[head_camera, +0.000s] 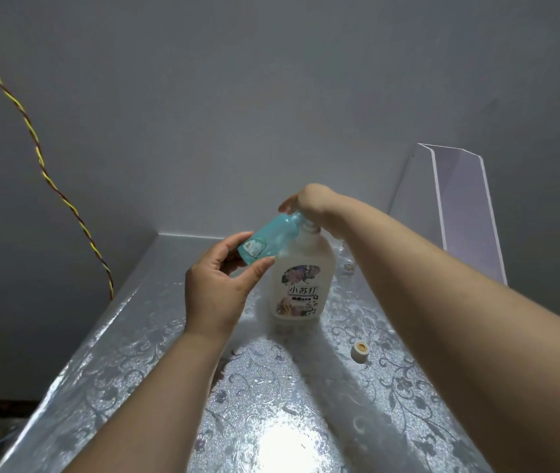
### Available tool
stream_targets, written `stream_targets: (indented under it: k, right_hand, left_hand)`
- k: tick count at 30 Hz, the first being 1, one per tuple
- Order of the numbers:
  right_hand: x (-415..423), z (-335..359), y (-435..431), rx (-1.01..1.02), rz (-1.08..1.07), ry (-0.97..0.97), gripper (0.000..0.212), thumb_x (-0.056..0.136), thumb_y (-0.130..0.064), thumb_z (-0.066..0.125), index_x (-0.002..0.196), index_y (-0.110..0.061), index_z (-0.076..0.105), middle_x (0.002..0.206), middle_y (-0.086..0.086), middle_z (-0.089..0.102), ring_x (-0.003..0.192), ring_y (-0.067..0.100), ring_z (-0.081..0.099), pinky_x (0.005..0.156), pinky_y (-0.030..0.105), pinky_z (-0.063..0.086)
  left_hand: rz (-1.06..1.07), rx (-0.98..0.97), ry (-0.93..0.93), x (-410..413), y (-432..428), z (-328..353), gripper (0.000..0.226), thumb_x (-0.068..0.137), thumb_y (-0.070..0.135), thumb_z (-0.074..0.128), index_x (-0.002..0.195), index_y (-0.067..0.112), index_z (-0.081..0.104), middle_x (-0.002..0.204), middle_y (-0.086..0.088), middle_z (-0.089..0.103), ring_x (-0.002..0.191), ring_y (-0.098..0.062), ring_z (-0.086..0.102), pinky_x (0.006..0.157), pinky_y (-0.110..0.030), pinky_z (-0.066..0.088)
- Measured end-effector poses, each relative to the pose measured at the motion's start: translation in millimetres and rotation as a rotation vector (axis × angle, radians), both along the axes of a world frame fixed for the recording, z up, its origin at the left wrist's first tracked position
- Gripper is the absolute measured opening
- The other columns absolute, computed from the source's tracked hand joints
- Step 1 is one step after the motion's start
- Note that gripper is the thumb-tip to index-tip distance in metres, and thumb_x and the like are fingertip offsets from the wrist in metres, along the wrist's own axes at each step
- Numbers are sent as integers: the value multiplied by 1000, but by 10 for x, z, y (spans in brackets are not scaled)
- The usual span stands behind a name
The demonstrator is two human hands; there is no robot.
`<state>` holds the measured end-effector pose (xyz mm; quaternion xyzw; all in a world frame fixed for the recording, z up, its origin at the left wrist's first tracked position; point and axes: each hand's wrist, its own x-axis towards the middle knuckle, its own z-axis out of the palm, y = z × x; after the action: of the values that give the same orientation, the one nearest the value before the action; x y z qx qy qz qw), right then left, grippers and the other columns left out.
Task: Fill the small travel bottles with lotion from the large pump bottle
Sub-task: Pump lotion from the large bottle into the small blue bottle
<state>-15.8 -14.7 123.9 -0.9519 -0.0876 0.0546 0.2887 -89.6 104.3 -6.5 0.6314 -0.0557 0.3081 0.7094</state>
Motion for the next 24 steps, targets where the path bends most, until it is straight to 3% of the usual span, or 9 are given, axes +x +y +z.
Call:
stream_targets:
  k: [2, 7, 11, 14, 16, 18, 20, 21, 24]
  right_hand:
    - [-1, 10, -11, 2, 10, -18, 34, 98, -8, 45, 128, 3, 57, 133, 21, 56, 106, 28, 59, 88, 34, 46]
    - [-54, 102, -25, 23, 1, -60, 36, 98, -18, 47, 124, 6, 57, 95, 10, 48, 86, 18, 43, 74, 26, 33]
    - [-75, 113, 9, 14, 11, 17, 35, 97, -9, 46, 128, 1, 56, 97, 10, 50, 87, 18, 45, 67, 26, 40]
    - [-55, 50, 24, 9, -13, 64, 38, 92, 5, 40, 127, 12, 53, 119, 34, 58, 95, 9, 37, 72, 35, 42]
    - [-41, 14, 27, -34, -5, 55, 38, 88, 9, 40, 123, 14, 53, 131, 35, 48, 123, 35, 52, 78, 39, 47]
    - [-30, -10, 24, -64, 2, 27, 35, 89, 8, 42, 119, 14, 58, 127, 32, 56, 118, 31, 57, 71, 30, 37]
    - [-23, -19, 20, -62, 14, 16, 35, 89, 7, 44, 120, 16, 55, 124, 34, 56, 90, 13, 33, 68, 28, 31]
    - [-26, -14, 17, -66, 21, 14, 35, 88, 6, 45, 121, 15, 54, 127, 36, 52, 81, 19, 38, 67, 28, 31]
    - [-31, 34, 6, -90, 39, -14, 36, 94, -3, 47, 127, 7, 55, 133, 26, 53, 85, 18, 41, 70, 26, 36]
  left_hand:
    - [-2, -4, -12, -5, -2, 10, 41, 58, 33, 82, 96, 36, 69, 96, 5, 74, 91, -13, 71, 83, -26, 56]
    - [-9, -16, -37, 1, -11, 18, 39, 55, 43, 82, 92, 42, 71, 94, 7, 74, 90, -12, 71, 81, -25, 55]
    - [-11, -24, -38, 19, -1, -3, 42, 54, 48, 83, 93, 42, 72, 95, 6, 74, 90, -12, 71, 82, -26, 54]
    - [-12, -11, -31, 41, 11, -30, 43, 53, 52, 83, 94, 44, 72, 97, 5, 75, 92, -14, 71, 84, -29, 54]
    - [-12, -13, -17, 48, 12, -45, 45, 53, 52, 83, 95, 41, 72, 98, 3, 75, 92, -15, 71, 86, -31, 54]
    - [-10, -12, -7, 47, 9, -48, 46, 52, 50, 82, 95, 39, 72, 98, 3, 75, 92, -15, 71, 86, -32, 55]
    - [-9, -9, -5, 49, 12, -52, 46, 52, 51, 83, 95, 39, 72, 98, 2, 75, 93, -15, 71, 86, -32, 55]
    - [-10, -8, -6, 48, 16, -51, 46, 53, 51, 83, 96, 40, 72, 99, 2, 75, 93, -16, 71, 87, -32, 55]
    - [-13, -11, -17, 38, 10, -27, 45, 53, 50, 82, 96, 40, 72, 98, 3, 75, 94, -15, 71, 85, -30, 54]
